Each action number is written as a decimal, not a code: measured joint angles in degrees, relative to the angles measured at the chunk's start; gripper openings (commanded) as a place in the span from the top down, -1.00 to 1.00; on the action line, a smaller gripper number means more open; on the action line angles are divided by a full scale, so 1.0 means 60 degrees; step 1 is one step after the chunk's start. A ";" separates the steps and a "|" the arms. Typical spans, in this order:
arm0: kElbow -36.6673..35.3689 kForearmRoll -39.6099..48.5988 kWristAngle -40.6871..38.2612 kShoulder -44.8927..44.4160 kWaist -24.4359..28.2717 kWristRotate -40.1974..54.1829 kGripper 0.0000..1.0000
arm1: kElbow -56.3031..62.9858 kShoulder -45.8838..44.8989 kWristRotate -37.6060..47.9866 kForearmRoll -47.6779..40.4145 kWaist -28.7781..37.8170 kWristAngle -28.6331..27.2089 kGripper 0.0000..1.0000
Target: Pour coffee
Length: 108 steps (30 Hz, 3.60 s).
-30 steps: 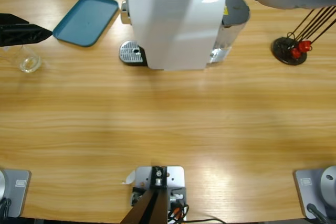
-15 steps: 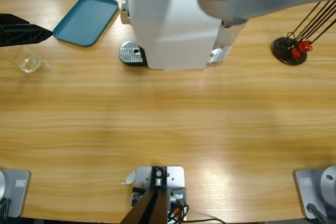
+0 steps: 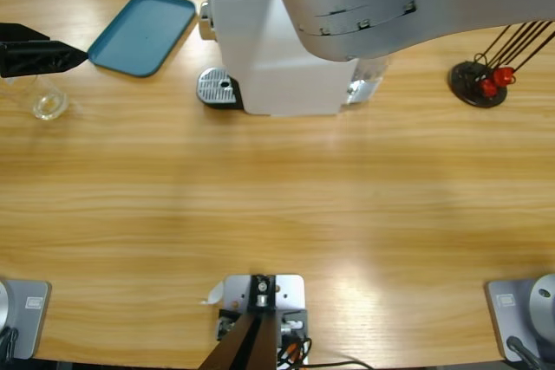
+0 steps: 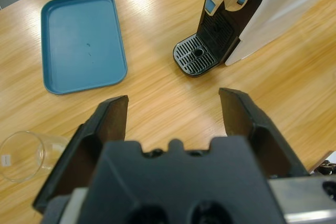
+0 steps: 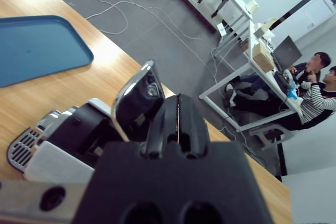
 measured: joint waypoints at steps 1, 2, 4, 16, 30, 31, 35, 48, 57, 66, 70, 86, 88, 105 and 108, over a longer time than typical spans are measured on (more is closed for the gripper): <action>0.0000 0.0000 0.0000 0.0000 0.0000 0.0000 -0.49 | -0.0036 0.0055 0.0040 0.0000 0.0000 0.0013 1.00; 0.0000 0.0000 0.0000 0.0000 0.0000 0.0000 -0.49 | -0.0064 0.0100 0.0089 0.0000 0.0000 0.0026 1.00; 0.0000 0.0000 0.0000 0.0000 0.0000 0.0000 -0.49 | -0.0079 0.0191 0.0187 0.0000 0.0001 0.0077 1.00; 0.0000 0.0002 0.0000 0.0001 0.0000 0.0000 -0.49 | -0.0076 0.0615 0.0724 -0.0025 0.0115 0.0413 1.00; 0.0000 0.0140 0.0000 0.0001 0.0000 0.0000 -0.49 | 0.0460 0.0615 0.1034 -0.0675 0.0194 0.0455 1.00; 0.0000 0.0144 0.0000 0.0001 0.0000 0.0000 -0.49 | 0.0486 0.0615 0.1057 -0.0726 0.0194 0.0456 1.00; 0.0000 0.0147 0.0000 0.0002 0.0000 0.0000 -0.49 | 0.0605 0.0615 0.1131 -0.0902 0.0194 0.0511 1.00; 0.0000 0.0167 0.0000 0.0107 0.0000 0.0000 -0.49 | 0.0862 0.0615 0.1344 -0.1189 0.0255 0.0840 1.00; 0.0000 0.0170 0.0000 0.0107 0.0000 0.0000 -0.49 | 0.1071 0.0662 0.1648 -0.1258 0.0300 0.1164 1.00; 0.0000 0.0203 0.0000 0.0108 -0.0002 0.0000 -0.49 | 0.1247 0.0748 0.1794 -0.1518 0.0383 0.1311 1.00; 0.0000 0.0203 0.0000 0.0108 -0.0002 0.0000 -0.49 | 0.1251 0.0748 0.1786 -0.1531 0.0383 0.1293 1.00; 0.0000 0.0204 0.0000 0.0333 -0.0002 0.0000 -0.49 | 0.1101 -0.0606 0.0855 0.0332 -0.0164 0.2652 -1.00; 0.0000 0.0204 0.0000 0.0324 -0.0002 0.0000 -0.49 | 0.1078 -0.1100 0.1194 0.0940 -0.0288 0.3231 -1.00; 0.0877 -0.0502 -0.0549 -0.0864 0.2677 -0.0387 -0.93 | 0.4887 -0.6961 0.2949 0.4237 -0.3233 0.6737 -1.00; 0.1947 -0.1461 0.0191 -0.1299 0.2811 -0.0561 -0.93 | 0.5388 -0.7199 0.3067 0.4222 -0.3292 0.6737 -1.00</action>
